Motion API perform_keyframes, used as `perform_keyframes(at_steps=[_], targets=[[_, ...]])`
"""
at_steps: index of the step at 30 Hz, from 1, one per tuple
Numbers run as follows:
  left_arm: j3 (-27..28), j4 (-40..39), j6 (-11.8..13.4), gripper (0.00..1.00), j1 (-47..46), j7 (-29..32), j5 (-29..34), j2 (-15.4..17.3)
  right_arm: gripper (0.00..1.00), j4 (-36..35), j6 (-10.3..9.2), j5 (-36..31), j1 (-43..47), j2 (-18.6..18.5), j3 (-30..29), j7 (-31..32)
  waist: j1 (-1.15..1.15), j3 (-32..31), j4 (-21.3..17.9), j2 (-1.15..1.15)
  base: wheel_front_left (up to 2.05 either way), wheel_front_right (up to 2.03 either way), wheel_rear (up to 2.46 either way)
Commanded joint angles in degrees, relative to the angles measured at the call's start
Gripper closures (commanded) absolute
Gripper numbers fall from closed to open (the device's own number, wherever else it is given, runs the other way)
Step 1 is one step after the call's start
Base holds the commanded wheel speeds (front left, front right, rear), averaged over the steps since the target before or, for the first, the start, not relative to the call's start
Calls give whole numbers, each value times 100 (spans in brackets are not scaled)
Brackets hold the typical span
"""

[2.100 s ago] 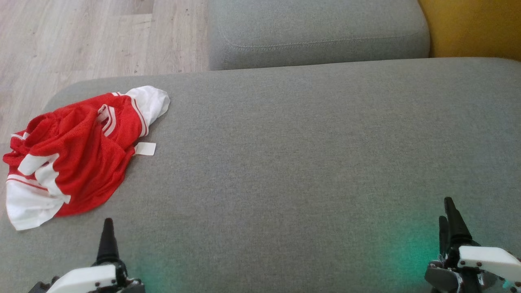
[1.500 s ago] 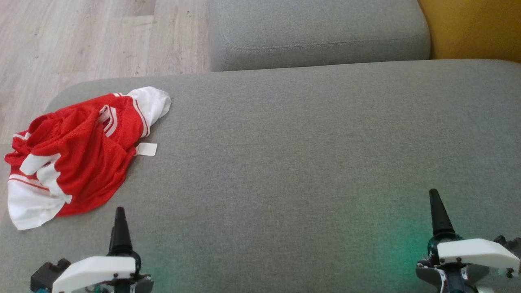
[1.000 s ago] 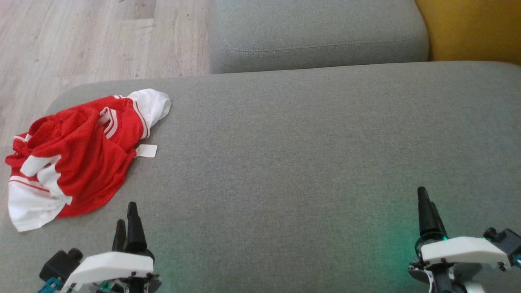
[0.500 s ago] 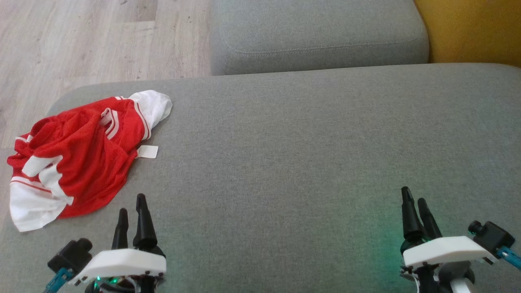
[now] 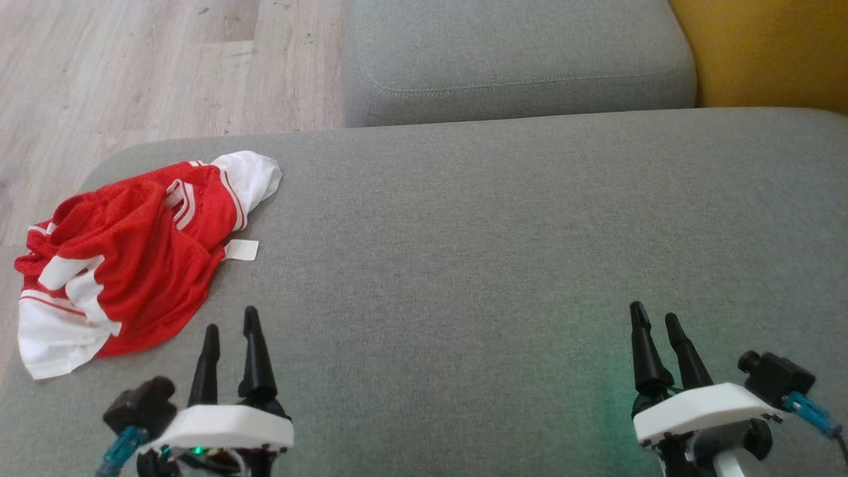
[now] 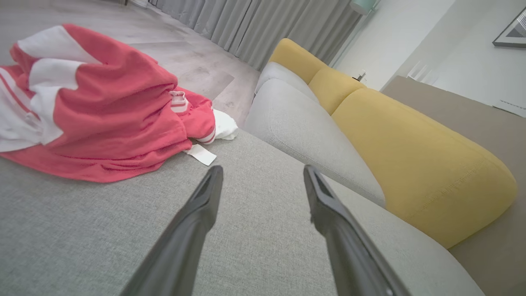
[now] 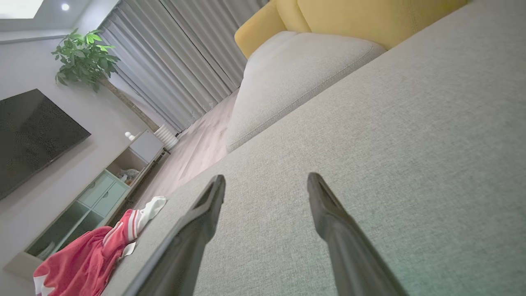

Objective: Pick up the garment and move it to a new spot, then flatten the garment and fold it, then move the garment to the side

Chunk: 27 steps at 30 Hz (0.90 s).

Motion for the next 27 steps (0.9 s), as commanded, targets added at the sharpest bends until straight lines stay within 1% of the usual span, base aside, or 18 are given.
perform_keyframes(at_steps=[1, 17, 27], targets=[[55, -224, 45, 0, -300, -75, 188, 29, 0, -226, 33, -192, -356, -38, 142, -83, 0, -6, -1, 0, 0, 0, 0], [-103, -281, 228, 0, -324, -347, 1355, 37, 0, -321, 37, -1324, -374, -45, 433, -353, 0, -67, -7, 0, 0, 0, 0], [-160, -282, 264, 0, -272, -517, 1947, 39, 0, -364, 40, -2019, -351, -49, 564, -521, 0, -133, 3, 0, 0, 0, 0]])
